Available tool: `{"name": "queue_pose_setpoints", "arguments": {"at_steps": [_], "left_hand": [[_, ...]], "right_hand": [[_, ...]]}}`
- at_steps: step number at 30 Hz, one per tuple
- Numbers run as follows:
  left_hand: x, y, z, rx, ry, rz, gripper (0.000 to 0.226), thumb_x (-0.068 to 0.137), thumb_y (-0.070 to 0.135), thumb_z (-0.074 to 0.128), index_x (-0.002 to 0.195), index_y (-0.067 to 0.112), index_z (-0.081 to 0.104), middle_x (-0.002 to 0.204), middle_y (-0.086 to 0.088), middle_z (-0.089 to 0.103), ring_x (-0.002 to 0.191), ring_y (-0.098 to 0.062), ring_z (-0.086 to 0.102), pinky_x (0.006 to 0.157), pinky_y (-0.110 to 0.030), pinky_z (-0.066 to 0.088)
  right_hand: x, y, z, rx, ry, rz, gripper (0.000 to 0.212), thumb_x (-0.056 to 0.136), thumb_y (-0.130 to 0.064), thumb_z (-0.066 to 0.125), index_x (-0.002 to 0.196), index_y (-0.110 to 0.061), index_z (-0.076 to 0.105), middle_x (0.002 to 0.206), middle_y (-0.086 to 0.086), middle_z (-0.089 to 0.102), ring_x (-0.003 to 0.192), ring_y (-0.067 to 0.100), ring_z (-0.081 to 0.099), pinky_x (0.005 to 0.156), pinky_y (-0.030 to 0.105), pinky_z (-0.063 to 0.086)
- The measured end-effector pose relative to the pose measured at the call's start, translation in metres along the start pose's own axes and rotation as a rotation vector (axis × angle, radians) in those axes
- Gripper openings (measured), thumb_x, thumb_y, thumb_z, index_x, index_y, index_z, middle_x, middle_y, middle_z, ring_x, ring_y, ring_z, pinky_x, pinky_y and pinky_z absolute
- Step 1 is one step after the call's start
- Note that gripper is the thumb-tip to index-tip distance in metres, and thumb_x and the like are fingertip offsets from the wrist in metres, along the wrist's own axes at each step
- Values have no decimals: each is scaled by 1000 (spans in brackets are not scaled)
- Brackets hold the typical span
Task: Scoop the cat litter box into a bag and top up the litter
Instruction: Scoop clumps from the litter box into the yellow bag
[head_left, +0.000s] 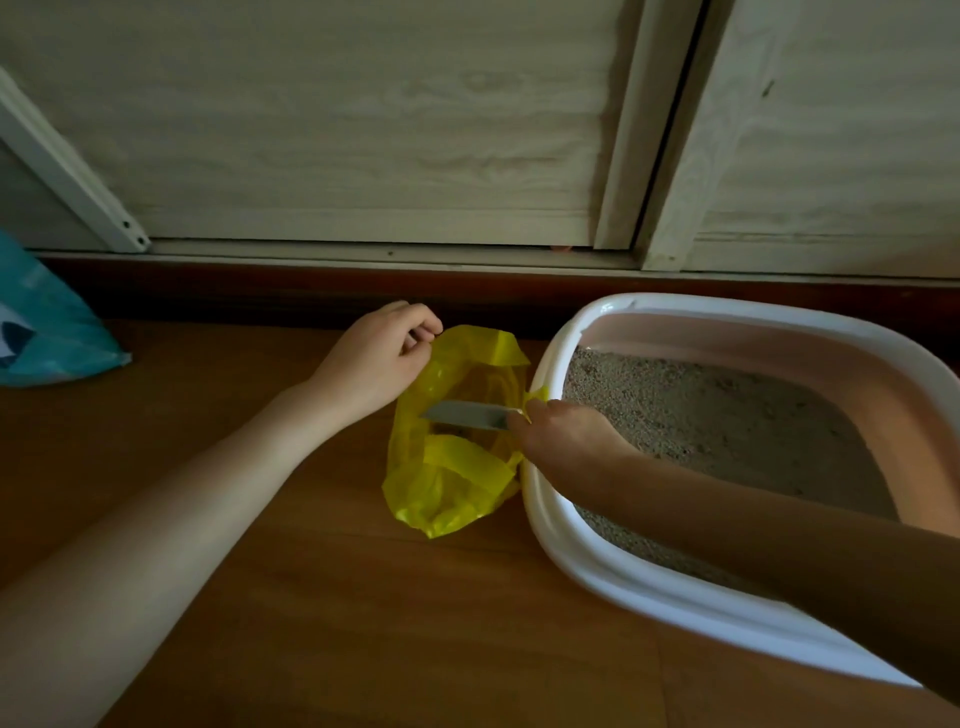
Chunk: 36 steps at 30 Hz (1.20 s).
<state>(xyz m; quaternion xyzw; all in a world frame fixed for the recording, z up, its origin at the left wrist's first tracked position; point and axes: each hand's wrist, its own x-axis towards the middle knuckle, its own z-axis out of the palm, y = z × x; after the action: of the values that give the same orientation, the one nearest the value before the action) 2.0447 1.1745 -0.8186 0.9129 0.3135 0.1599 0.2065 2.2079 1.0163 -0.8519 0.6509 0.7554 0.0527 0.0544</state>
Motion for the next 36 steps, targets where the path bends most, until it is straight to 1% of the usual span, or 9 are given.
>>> {"name": "queue_pose_setpoints", "arguments": {"at_steps": [2, 3, 6, 8, 13, 18, 26, 30, 36], "left_hand": [[0, -1, 0, -1, -1, 0, 22, 93, 12, 52, 114, 15, 61, 108, 4, 57, 91, -7, 57, 78, -20, 49], [0, -1, 1, -2, -1, -1, 22, 93, 12, 52, 114, 15, 61, 108, 5, 57, 91, -7, 57, 77, -20, 48], [1, -2, 1, -4, -1, 3, 21, 93, 12, 52, 112, 16, 61, 108, 5, 57, 91, -7, 57, 77, -20, 49], [2, -1, 2, 1, 2, 11, 21, 93, 13, 53, 112, 16, 61, 108, 5, 57, 91, -6, 57, 77, -18, 48], [4, 3, 5, 3, 1, 21, 20, 93, 13, 53, 111, 16, 62, 107, 6, 57, 91, -6, 57, 78, -20, 49], [5, 10, 7, -11, -11, 36, 21, 93, 13, 54, 111, 17, 62, 107, 6, 57, 92, -8, 57, 80, -27, 52], [9, 24, 4, -24, 23, 51, 22, 93, 10, 54, 112, 13, 62, 107, 3, 58, 90, -10, 58, 77, -21, 49], [10, 29, 5, -23, 22, 57, 21, 92, 10, 54, 112, 14, 62, 107, 3, 58, 90, -9, 58, 75, -18, 48], [13, 33, 14, -35, 12, 61, 22, 92, 10, 54, 113, 15, 61, 106, 4, 58, 91, -8, 57, 76, -17, 45]], "right_hand": [[0, -2, -3, -51, 53, 9, 32, 47, 0, 61, 77, -3, 70, 60, 9, 59, 45, 23, 58, 32, 22, 33], [1, -3, -2, -69, 67, 10, 31, 47, 1, 62, 77, -3, 70, 60, 9, 59, 45, 23, 58, 33, 22, 33], [2, 0, 5, 208, -41, 100, 28, 83, 0, 51, 110, -3, 59, 91, 14, 59, 76, 32, 61, 54, 31, 32], [1, 7, 7, 539, -36, 234, 16, 91, -9, 47, 94, -8, 63, 73, 6, 55, 65, 25, 55, 56, 29, 31], [-8, 15, 6, 1088, -21, 502, 28, 93, -26, 56, 74, -11, 71, 45, -6, 48, 38, 7, 37, 42, 19, 33], [-20, 20, 8, 1083, 8, 519, 22, 90, -22, 58, 74, -13, 70, 58, 12, 61, 45, 11, 46, 47, 22, 38], [-33, 20, 10, 580, 115, 129, 16, 91, -13, 50, 97, -8, 64, 73, 10, 57, 63, 27, 51, 56, 37, 43], [-31, 20, 2, 1043, 61, 459, 22, 91, -18, 56, 78, -7, 69, 54, 3, 52, 45, 14, 41, 45, 22, 36], [-57, 63, -17, 1516, 105, 738, 12, 91, -21, 62, 87, -13, 70, 62, 0, 58, 44, 7, 44, 42, 19, 37]]}}
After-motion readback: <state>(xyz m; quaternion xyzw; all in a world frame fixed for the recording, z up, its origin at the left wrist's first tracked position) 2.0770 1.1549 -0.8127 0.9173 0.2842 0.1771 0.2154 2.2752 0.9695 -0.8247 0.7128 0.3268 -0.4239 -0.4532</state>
